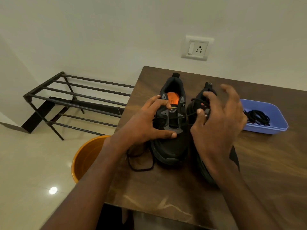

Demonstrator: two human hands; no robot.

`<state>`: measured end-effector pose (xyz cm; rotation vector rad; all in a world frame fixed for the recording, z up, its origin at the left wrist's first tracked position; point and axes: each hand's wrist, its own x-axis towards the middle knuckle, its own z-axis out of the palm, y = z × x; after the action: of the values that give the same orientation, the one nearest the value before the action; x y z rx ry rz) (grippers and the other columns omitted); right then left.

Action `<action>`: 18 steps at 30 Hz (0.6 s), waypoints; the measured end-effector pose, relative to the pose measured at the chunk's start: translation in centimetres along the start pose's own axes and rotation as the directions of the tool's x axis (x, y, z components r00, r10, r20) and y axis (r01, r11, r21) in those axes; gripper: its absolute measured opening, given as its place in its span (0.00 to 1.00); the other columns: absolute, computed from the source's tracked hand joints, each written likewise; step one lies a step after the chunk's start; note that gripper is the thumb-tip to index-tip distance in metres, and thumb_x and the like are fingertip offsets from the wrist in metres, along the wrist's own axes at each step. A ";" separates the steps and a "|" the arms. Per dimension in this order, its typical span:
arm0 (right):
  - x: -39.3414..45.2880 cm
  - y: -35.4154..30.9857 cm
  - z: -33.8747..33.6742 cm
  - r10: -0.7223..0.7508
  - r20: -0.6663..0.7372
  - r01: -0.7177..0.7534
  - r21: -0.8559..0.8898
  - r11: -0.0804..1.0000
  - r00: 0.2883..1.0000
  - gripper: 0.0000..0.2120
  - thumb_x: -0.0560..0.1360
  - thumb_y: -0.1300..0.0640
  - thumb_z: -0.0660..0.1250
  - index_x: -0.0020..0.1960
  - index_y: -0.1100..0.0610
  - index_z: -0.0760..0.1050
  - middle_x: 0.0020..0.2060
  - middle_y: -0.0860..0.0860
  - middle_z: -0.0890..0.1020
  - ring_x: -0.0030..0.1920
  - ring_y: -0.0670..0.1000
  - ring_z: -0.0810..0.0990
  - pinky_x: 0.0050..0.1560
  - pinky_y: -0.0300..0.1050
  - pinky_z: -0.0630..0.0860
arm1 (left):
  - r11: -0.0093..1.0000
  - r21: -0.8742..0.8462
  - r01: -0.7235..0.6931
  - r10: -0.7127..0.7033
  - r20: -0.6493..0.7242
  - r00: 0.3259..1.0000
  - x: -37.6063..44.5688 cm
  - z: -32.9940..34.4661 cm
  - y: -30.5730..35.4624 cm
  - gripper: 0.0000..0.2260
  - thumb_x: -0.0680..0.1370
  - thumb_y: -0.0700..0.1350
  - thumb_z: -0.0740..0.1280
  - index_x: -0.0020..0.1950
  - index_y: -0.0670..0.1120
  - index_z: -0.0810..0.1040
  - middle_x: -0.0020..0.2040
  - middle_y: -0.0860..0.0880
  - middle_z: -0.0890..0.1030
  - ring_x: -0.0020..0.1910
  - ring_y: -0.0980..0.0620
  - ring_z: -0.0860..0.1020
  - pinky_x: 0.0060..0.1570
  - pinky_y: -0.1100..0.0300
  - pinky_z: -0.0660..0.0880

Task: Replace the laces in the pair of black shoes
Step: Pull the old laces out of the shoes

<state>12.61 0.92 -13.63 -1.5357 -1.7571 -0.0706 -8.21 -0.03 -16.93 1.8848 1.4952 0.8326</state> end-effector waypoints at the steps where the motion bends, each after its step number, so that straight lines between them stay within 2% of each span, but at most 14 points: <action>1: -0.1 -0.2 0.3 -0.082 0.080 0.085 -0.039 0.996 0.993 0.24 0.75 0.54 0.72 0.70 0.48 0.74 0.79 0.51 0.62 0.80 0.56 0.60 0.75 0.69 0.57 | 1.000 -0.003 -0.004 0.004 -0.002 1.000 0.0 0.0 -0.1 0.35 0.67 0.57 0.82 0.68 0.64 0.68 0.82 0.57 0.55 0.73 0.59 0.62 0.62 0.72 0.65; 3: -0.5 -1.0 1.2 -0.210 0.238 0.226 -0.043 0.973 0.948 0.22 0.75 0.52 0.73 0.68 0.46 0.77 0.82 0.47 0.56 0.82 0.55 0.52 0.76 0.70 0.50 | 1.000 0.003 -0.025 0.025 -0.008 1.000 0.0 0.1 -0.3 0.35 0.68 0.55 0.82 0.70 0.63 0.67 0.81 0.57 0.55 0.73 0.60 0.63 0.61 0.75 0.66; 4: -0.7 -1.2 1.6 -0.228 0.310 0.251 -0.036 0.967 0.923 0.17 0.75 0.51 0.73 0.64 0.45 0.80 0.83 0.45 0.56 0.83 0.54 0.51 0.76 0.71 0.48 | 0.999 0.010 -0.033 0.033 -0.010 0.999 0.0 0.1 -0.3 0.35 0.69 0.55 0.81 0.70 0.62 0.67 0.81 0.57 0.55 0.74 0.59 0.63 0.62 0.75 0.66; 6: -1.0 -1.3 2.2 -0.202 0.380 0.224 -0.014 0.975 0.903 0.08 0.76 0.50 0.74 0.55 0.45 0.84 0.81 0.44 0.61 0.82 0.53 0.53 0.76 0.72 0.48 | 0.999 0.018 -0.036 0.036 -0.010 0.999 0.0 0.2 -0.3 0.35 0.69 0.54 0.81 0.70 0.63 0.66 0.81 0.57 0.55 0.75 0.57 0.64 0.66 0.68 0.70; 7: -1.1 -1.2 2.3 -0.187 0.359 0.197 0.010 0.980 0.914 0.06 0.75 0.51 0.74 0.51 0.45 0.85 0.79 0.44 0.66 0.81 0.52 0.56 0.76 0.72 0.48 | 0.999 0.017 -0.035 0.035 -0.005 0.999 0.0 0.2 -0.3 0.35 0.69 0.55 0.81 0.69 0.64 0.67 0.81 0.57 0.55 0.74 0.56 0.65 0.67 0.64 0.71; 9: -1.2 -1.1 1.9 -0.161 0.206 0.153 0.058 0.987 0.965 0.05 0.73 0.55 0.75 0.48 0.47 0.85 0.71 0.45 0.75 0.77 0.52 0.66 0.76 0.70 0.51 | 0.999 0.010 -0.034 0.034 -0.005 0.999 0.0 0.2 -0.2 0.34 0.67 0.57 0.82 0.68 0.65 0.67 0.81 0.57 0.55 0.74 0.56 0.66 0.66 0.64 0.71; 11: -0.7 -0.6 0.9 -0.058 -0.038 0.063 0.117 0.991 0.998 0.05 0.75 0.57 0.73 0.48 0.49 0.84 0.65 0.46 0.78 0.70 0.51 0.73 0.76 0.69 0.56 | 1.000 -0.010 -0.021 0.021 -0.001 1.000 0.1 0.1 -0.2 0.34 0.66 0.58 0.82 0.66 0.65 0.68 0.81 0.58 0.55 0.74 0.56 0.65 0.66 0.64 0.71; 13: 0.3 0.3 -0.4 0.022 -0.205 0.005 0.132 0.991 0.979 0.06 0.77 0.56 0.70 0.51 0.50 0.84 0.67 0.47 0.78 0.68 0.51 0.76 0.73 0.69 0.60 | 1.000 -0.018 -0.007 0.007 0.000 1.000 0.1 0.0 -0.2 0.34 0.66 0.59 0.82 0.66 0.65 0.68 0.81 0.58 0.55 0.74 0.56 0.64 0.68 0.62 0.70; 15: 1.1 1.2 -1.2 -0.012 -0.162 0.023 0.066 0.998 0.987 0.09 0.77 0.55 0.71 0.56 0.49 0.84 0.74 0.46 0.72 0.75 0.53 0.70 0.73 0.70 0.58 | 1.000 0.006 -0.007 0.007 0.001 1.000 0.2 0.1 -0.2 0.35 0.66 0.59 0.82 0.67 0.65 0.68 0.81 0.58 0.55 0.73 0.57 0.63 0.65 0.67 0.67; 18: 0.9 1.1 -0.4 -0.173 0.068 0.174 -0.004 0.985 0.982 0.16 0.76 0.55 0.72 0.64 0.47 0.81 0.82 0.46 0.60 0.82 0.54 0.54 0.76 0.71 0.50 | 1.000 0.011 -0.013 0.013 -0.011 1.000 0.2 0.1 -0.2 0.35 0.67 0.59 0.82 0.68 0.64 0.67 0.82 0.57 0.55 0.73 0.58 0.63 0.63 0.70 0.66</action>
<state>13.85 1.70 -13.33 -1.4028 -1.9444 -0.1156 -8.24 0.17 -17.15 1.9028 1.4983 0.8438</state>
